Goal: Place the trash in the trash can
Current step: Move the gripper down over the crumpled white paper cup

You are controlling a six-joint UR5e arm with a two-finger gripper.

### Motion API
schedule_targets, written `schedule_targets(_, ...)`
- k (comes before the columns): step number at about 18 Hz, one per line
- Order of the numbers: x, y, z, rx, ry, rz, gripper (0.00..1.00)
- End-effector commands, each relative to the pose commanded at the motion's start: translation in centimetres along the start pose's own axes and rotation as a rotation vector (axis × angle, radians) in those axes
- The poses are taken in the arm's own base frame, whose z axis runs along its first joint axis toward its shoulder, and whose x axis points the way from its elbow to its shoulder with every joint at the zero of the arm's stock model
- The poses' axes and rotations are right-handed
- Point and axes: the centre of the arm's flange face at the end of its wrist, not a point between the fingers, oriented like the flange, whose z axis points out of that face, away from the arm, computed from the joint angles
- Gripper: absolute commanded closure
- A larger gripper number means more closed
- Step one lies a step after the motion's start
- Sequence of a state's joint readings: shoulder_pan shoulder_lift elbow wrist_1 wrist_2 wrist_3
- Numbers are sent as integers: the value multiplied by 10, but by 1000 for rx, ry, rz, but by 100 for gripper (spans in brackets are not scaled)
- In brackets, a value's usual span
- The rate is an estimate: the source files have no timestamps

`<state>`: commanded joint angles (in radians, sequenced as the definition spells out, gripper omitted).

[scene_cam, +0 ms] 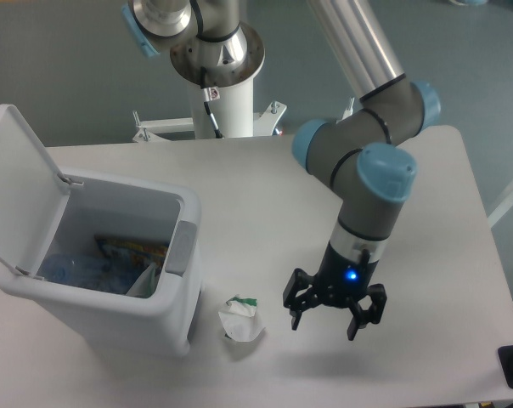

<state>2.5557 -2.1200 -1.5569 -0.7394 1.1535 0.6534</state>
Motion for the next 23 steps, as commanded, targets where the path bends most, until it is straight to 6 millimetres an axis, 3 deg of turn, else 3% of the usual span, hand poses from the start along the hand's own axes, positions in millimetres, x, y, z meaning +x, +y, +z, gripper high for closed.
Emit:
schedule_targets(6, 37, 8, 28, -88, 11, 61, 0)
schedule_targets(10, 76, 23, 50, -201, 46, 78, 0)
schedule_targets(13, 104, 18, 54, -236, 76, 95, 0)
schedule_targets(19, 116, 19, 61, -250, 90, 103, 1)
schedule_targets(20, 116, 20, 64, -254, 91, 102, 8)
schedule_targets(21, 115, 21, 65, -254, 91, 102, 22)
schedule_targets(23, 115, 21, 66, -255, 93, 101, 64)
